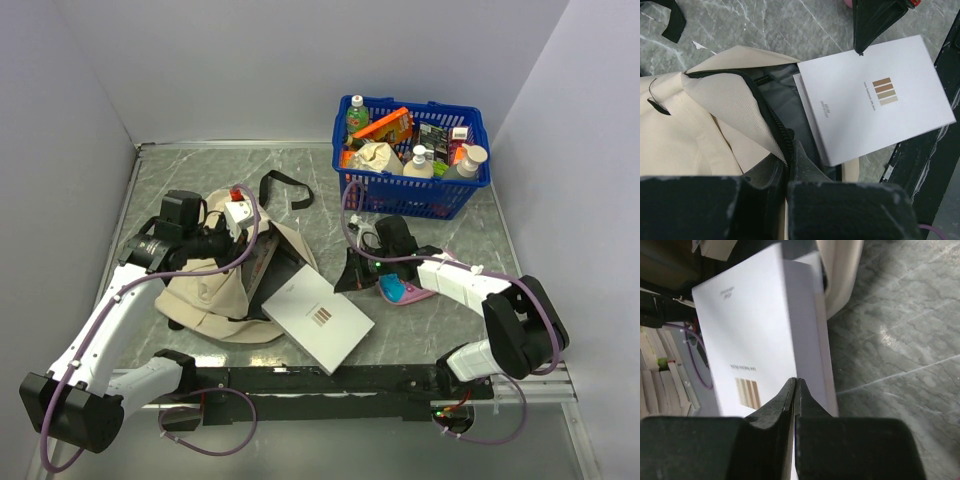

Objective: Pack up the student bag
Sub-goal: Pick up the book from the center of the board.

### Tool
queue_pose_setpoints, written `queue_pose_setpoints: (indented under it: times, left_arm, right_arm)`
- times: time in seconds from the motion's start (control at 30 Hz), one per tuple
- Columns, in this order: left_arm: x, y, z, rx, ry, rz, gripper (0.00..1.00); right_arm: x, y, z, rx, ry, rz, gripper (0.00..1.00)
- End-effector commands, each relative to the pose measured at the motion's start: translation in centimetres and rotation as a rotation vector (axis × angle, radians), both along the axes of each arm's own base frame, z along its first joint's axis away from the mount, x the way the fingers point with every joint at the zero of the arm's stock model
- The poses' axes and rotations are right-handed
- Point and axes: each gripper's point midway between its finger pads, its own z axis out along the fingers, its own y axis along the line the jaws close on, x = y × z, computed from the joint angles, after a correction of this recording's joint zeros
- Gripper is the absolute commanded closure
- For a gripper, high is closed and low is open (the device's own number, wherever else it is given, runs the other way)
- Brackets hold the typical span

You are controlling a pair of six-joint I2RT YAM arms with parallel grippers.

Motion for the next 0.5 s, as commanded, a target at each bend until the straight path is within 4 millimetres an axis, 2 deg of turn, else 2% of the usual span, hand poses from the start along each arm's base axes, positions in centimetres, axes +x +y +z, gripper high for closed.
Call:
queue_pose_setpoints:
  times: [0.0,0.17,0.43,0.47]
  left_arm:
    - [0.1,-1.0,2.2,-0.062,-0.059,-0.033,0.99]
    - [0.1,-1.0,2.2,-0.063,-0.059,-0.032,0.99]
    - [0.0,-0.9,2.4,-0.063,-0.068,-0.033,0.99]
    - [0.0,-0.9,2.4,-0.064,-0.067,-0.033,0.99]
  right_arm:
    - [1.4,0.9,1.9,0.021,-0.043,-0.021,1.0]
    - [2.1,1.2,3.1,0.048,0.006,-0.11,1.0]
    - [4.8,2.0,6.1,0.18,0.097,-0.352,1.0]
    - [5.0,2.0,6.0,0.185,0.11,-0.375,1.0]
